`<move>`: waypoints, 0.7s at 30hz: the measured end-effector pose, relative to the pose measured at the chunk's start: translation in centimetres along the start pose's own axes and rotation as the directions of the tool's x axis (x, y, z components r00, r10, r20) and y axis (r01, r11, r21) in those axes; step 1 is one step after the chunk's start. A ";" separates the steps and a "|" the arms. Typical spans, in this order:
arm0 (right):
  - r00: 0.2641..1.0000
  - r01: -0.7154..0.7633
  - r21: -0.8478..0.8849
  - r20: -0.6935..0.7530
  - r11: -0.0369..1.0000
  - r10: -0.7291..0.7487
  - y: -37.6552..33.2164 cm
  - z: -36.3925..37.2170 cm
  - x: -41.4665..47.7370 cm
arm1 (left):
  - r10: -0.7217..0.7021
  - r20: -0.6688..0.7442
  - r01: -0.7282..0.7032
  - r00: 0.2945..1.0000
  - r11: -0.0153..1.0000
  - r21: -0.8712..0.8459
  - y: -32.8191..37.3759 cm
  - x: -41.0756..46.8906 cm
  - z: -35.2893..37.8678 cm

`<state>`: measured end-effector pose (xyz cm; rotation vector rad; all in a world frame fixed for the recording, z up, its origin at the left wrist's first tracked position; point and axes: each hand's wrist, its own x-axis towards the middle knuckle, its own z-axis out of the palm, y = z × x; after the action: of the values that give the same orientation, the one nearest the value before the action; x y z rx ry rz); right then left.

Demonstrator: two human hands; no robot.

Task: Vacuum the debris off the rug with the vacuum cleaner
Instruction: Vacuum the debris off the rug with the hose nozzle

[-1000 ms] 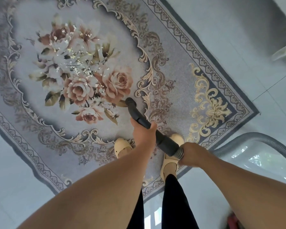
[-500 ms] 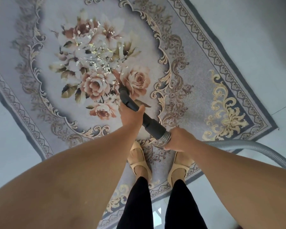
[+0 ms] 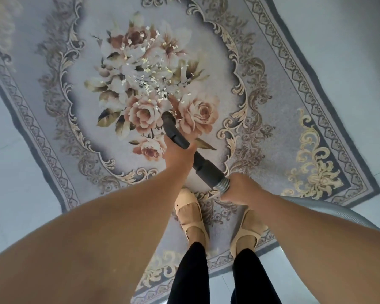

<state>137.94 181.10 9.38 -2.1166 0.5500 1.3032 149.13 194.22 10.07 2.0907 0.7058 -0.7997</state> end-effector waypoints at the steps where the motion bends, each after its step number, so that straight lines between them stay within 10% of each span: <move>1: 1.000 0.011 0.012 -0.023 1.000 -0.011 -1.1 -0.2 0.6 | 0.016 0.002 -0.016 1.000 1.000 0.011 0.8 1.0 -0.7; 21: 0.988 -0.128 -0.041 0.085 0.991 0.131 -0.2 -3.7 -1.1 | -0.079 0.097 0.083 0.992 0.996 -0.044 2.7 -0.7 1.0</move>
<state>140.04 178.84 11.68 -2.0699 0.6405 1.4807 150.26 191.78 11.39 1.9783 0.7545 -0.9120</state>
